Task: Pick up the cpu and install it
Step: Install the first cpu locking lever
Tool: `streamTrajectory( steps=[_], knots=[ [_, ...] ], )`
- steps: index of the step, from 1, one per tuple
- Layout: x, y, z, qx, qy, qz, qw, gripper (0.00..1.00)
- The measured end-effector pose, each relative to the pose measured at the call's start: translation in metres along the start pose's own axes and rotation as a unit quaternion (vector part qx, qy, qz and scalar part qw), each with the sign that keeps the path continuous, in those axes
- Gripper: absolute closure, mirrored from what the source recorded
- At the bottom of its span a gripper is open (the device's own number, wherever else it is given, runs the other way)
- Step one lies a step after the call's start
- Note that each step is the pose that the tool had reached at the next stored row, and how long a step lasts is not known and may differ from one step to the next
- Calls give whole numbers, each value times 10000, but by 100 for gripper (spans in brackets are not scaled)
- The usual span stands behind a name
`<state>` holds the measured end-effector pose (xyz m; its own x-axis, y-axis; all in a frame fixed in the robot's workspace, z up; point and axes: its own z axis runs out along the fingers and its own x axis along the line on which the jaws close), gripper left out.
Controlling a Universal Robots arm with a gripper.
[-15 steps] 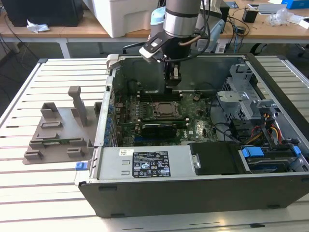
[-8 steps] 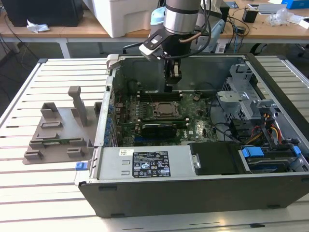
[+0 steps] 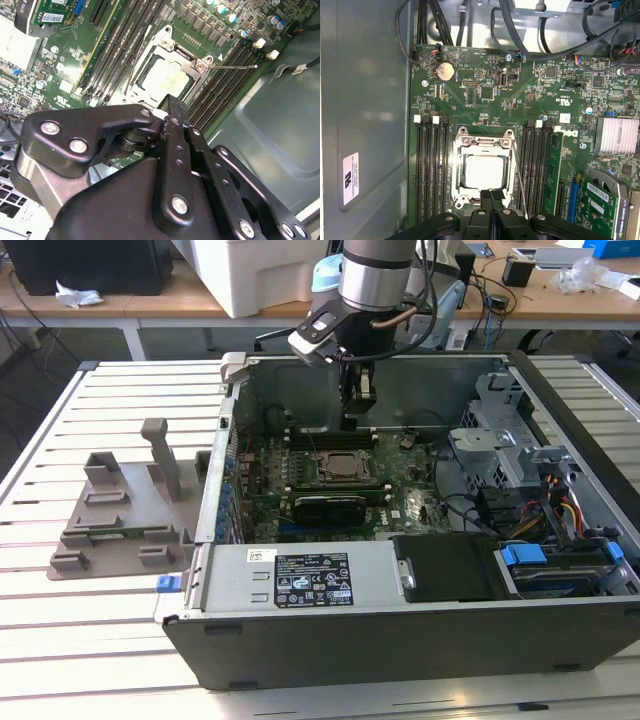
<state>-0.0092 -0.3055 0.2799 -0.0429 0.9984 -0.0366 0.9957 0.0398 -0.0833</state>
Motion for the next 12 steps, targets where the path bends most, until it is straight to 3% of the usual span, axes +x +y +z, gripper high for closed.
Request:
streamTrajectory(
  steps=[1,3,7,10,12],
  knots=[
    [0,0,0,0,0,-11,10000,89],
    [0,0,0,-10,-23,-272,9996,89],
    [0,0,0,-26,-59,-711,9974,89],
    [0,0,0,-49,-112,-1341,9909,89],
    [0,0,0,-56,-127,-1520,9883,89]
  ],
)
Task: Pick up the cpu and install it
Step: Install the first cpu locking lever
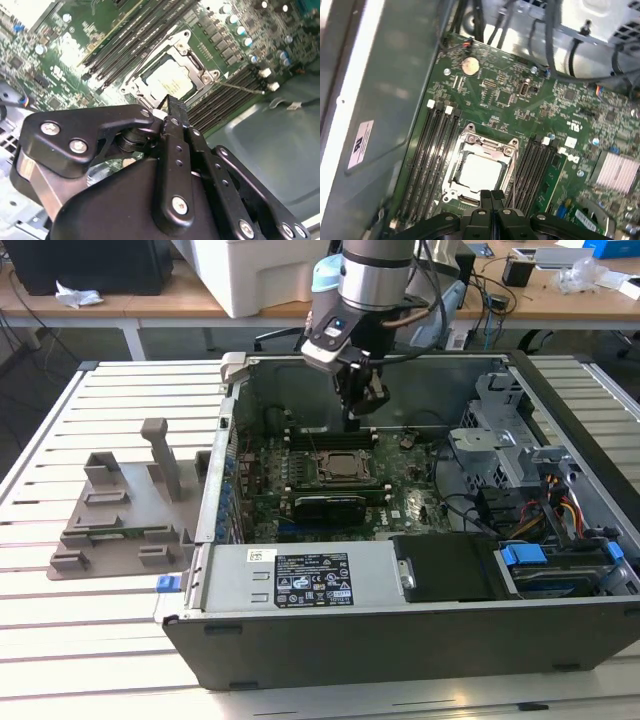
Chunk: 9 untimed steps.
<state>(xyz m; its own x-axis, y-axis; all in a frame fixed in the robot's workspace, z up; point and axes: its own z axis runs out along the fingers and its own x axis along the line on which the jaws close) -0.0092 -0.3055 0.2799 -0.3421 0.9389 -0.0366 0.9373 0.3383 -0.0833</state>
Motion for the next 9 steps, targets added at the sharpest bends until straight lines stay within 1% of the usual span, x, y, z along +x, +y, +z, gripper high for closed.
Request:
streamTrajectory(
  steps=[2,3,5,7,9],
  knots=[
    [0,0,0,-7,-16,-194,9998,89],
    [0,0,0,-12,-28,-333,9994,89],
    [0,0,0,-20,-44,-525,9986,89],
    [0,0,0,-27,-59,-711,9974,89],
    [0,0,0,-36,-80,-961,9953,89]
  ],
)
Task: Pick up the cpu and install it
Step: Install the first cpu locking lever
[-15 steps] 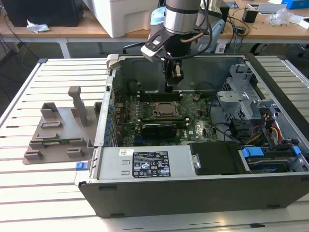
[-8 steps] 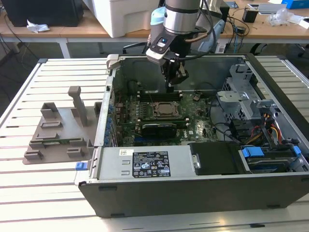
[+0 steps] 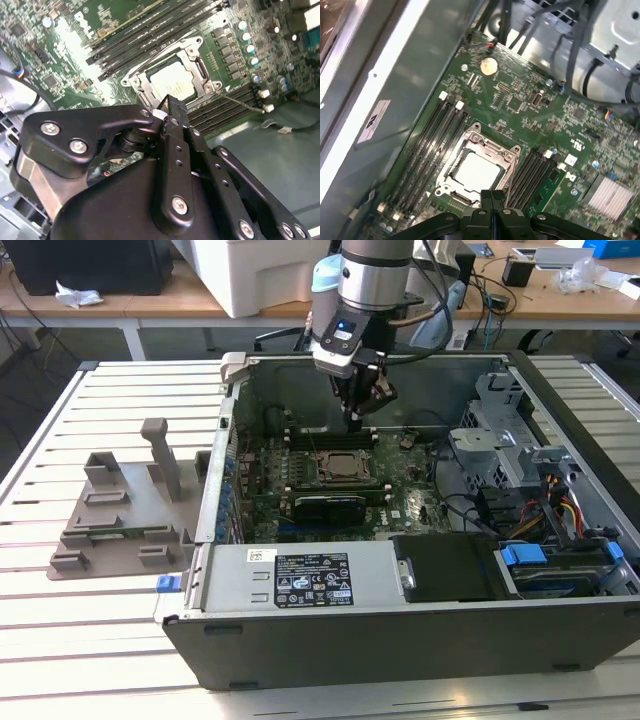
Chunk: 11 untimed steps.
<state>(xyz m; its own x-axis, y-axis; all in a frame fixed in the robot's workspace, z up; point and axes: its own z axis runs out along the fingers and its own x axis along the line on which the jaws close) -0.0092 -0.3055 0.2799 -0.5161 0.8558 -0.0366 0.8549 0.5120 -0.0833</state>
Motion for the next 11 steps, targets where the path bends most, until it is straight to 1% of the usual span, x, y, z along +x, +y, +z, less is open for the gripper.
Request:
streamTrajectory(
  steps=[1,3,5,7,8,10,11],
  knots=[
    [0,0,0,-5,-12,-150,9999,89],
    [0,0,0,-11,-25,-302,9995,89],
    [0,0,0,-17,-39,-461,9989,89],
    [0,0,0,-24,-56,-666,9978,89],
    [0,0,0,-30,-68,-811,9967,89],
    [0,0,0,-39,-91,-1082,9941,89],
    [0,0,0,-46,-104,-1241,9922,89]
  ],
)
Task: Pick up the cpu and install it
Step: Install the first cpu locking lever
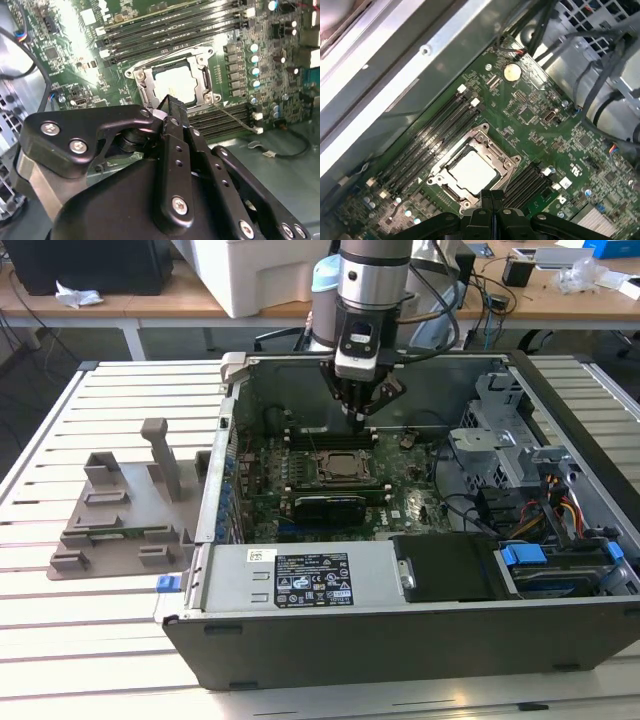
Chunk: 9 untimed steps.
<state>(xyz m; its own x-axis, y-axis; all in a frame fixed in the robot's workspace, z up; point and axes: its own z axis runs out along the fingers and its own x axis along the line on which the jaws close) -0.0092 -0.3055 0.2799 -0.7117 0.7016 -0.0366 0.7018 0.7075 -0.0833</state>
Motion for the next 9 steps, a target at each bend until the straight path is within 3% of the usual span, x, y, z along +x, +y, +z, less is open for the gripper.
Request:
streamTrajectory(
  steps=[3,9],
  knots=[
    [0,0,0,-9,-21,-249,9997,89],
    [0,0,0,-30,-67,-795,9968,89]
  ],
)
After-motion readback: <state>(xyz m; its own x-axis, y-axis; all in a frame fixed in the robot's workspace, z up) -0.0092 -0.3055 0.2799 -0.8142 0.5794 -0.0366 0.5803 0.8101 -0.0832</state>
